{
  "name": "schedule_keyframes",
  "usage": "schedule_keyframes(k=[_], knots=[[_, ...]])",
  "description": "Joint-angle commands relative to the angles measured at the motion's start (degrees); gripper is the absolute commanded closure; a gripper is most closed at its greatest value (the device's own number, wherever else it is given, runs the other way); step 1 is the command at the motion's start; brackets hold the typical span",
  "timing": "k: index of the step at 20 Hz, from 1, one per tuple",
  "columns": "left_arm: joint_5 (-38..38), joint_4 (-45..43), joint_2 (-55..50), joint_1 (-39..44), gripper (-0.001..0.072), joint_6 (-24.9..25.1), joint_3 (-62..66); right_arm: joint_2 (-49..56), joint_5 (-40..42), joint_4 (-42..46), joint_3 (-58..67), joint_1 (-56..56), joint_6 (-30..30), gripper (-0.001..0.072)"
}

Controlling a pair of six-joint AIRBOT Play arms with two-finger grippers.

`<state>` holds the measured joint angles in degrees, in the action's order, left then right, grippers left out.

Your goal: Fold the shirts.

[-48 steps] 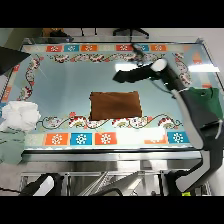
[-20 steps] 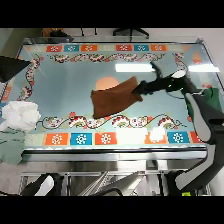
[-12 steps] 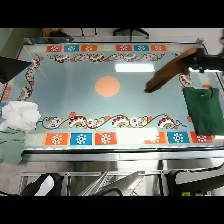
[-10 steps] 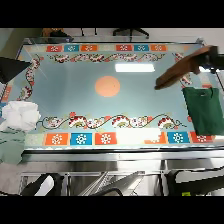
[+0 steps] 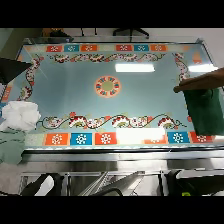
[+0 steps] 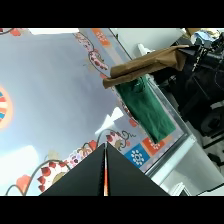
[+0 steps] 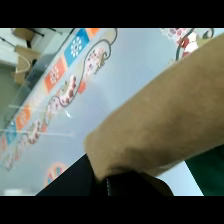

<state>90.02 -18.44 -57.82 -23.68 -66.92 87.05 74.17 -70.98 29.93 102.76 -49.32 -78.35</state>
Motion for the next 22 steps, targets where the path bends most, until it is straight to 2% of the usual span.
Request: schedule_keyframes(k=[1, 5, 7, 9, 13, 15, 18, 22], knots=[[-0.2, 0.0, 0.0, 0.0, 0.0692, 0.1, 0.0, 1.9, 5.7, -10.4, 0.1, -0.1, 5.8, 0.0697], [-1.3, 0.0, -0.2, 0.0, 0.0692, 0.1, 0.0, 5.2, 19.6, -23.8, 0.1, 4.0, 16.6, 0.0697], [-1.8, 0.0, -0.2, 0.0, 0.0692, 0.1, 0.0, 5.9, 23.6, -28.3, 0.3, 4.4, 21.2, 0.0696], [-2.3, 0.0, -0.2, -0.1, 0.0692, 0.1, 0.0, 6.1, 24.0, -27.1, 0.9, 3.8, 21.6, 0.0697], [-2.6, -0.1, -0.3, 0.0, 0.0692, 0.1, 0.0, 6.1, 17.2, -22.1, 0.9, 1.6, 21.6, 0.0697], [-2.5, -0.1, -0.3, 0.0, 0.0692, 0.1, 0.0, 6.1, 11.8, -20.0, 0.9, 0.2, 19.6, 0.0697], [-1.4, -0.1, -0.3, 0.0, 0.0692, 0.1, 0.0, 5.4, 3.7, -17.5, 0.9, -1.9, 11.8, 0.0697], [-1.1, -0.1, -0.3, 0.0, 0.0692, 0.0, 0.0, 0.7, -2.6, -4.5, 0.9, -4.9, -2.6, 0.0697]])
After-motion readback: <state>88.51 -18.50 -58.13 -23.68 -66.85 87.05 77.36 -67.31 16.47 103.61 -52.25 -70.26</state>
